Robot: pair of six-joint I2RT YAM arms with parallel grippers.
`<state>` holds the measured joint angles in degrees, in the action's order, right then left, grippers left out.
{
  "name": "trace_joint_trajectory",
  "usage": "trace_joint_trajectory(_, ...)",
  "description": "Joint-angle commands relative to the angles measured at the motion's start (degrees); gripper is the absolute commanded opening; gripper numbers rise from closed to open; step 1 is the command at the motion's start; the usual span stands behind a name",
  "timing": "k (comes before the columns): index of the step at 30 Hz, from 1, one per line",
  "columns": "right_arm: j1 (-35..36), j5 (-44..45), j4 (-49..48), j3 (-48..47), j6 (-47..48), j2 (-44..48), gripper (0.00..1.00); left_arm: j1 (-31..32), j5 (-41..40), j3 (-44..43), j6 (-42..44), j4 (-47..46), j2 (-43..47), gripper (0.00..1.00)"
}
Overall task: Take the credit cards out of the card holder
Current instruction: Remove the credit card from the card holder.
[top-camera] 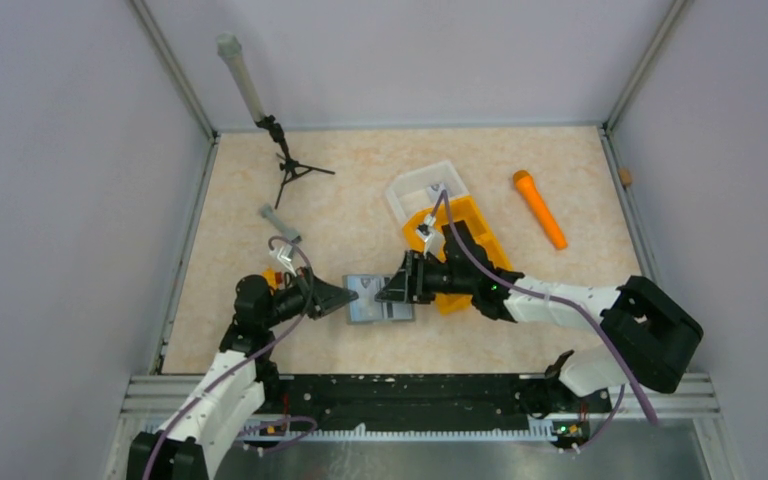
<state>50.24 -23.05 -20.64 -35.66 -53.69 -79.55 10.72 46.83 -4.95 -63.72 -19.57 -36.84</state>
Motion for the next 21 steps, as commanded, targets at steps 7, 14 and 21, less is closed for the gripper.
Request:
trace_joint_trajectory(7, -1.67, -6.31, -12.2, 2.48, -7.33, 1.34, 0.54, -0.26, -0.48, 0.17, -14.66, -19.74, 0.71, 0.0)
trace_joint_trajectory(14, -2.21, -8.23, -17.49, 3.54, -9.91, -0.22, 0.53, -0.26, -0.2, 1.33, -19.02, -25.76, -0.39, 0.0)
trace_joint_trajectory(21, -2.21, -7.93, -17.5, 2.61, -9.73, -1.13, 0.53, -0.26, 0.43, 2.47, -23.72, -32.21, -2.9, 0.0)
